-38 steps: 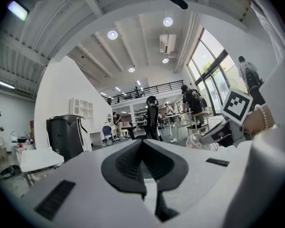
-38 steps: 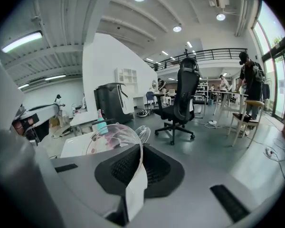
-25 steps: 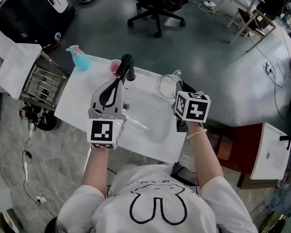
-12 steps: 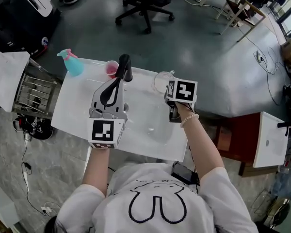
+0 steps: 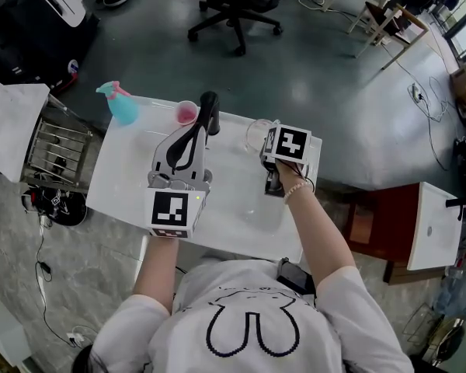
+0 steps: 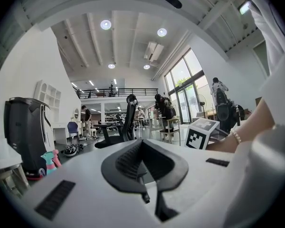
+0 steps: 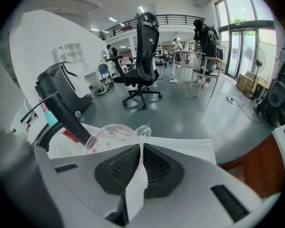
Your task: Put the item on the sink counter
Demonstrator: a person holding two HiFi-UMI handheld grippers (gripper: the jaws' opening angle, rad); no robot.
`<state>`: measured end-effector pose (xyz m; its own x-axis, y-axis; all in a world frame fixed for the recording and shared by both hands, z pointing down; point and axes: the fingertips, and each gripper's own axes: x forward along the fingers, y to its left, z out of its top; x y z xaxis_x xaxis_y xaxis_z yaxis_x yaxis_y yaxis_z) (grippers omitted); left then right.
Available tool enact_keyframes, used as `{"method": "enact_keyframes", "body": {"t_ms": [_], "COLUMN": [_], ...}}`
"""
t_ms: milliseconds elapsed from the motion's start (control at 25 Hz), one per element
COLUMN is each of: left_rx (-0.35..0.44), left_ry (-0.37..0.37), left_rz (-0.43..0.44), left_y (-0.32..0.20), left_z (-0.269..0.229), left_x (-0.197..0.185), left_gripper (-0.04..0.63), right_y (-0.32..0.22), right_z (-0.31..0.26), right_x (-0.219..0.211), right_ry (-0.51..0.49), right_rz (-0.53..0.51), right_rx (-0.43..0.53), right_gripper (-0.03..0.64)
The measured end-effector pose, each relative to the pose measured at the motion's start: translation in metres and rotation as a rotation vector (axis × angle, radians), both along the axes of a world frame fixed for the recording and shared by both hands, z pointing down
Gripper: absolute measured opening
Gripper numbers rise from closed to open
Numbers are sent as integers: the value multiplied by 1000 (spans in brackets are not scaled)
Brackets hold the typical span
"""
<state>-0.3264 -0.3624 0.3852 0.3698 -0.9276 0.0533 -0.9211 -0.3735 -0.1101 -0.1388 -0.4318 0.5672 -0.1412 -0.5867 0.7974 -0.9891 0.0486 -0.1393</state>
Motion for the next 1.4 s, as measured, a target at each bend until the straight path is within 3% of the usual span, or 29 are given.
{"method": "enact_keyframes", "body": {"t_ms": [440,840,880,960,1000,1160,1400], "left_rx": [-3,-9,-8,-5,-3,7,13], "left_ry": [13,1,-1,-2,-2,0,0], "left_rz": [-4,6,9,14,17,29,41], "left_y": [2,7,7,7,8,8,10], "left_z": [4,7,7,6,5,2,-1], "left_x": [-9,-13,-13,-13,-13,-13,-5], "left_gripper": [9,9,9,9,9,9,9], "right_y": [-9,-10,-11,-14,-15,-13,1], "right_z": [6,5,4,-1,-5,-20,-46], "right_x": [0,-3,-3,-4,-6,-12,-11], "right_ry": [-16,32,33,30,29,45,24], "right_rz": [73,45,44,36,25,-35,-79], "right_rx": [-35,-17,-4,37,58,126,214], "right_gripper": [41,45,62,177,196,230,230]}}
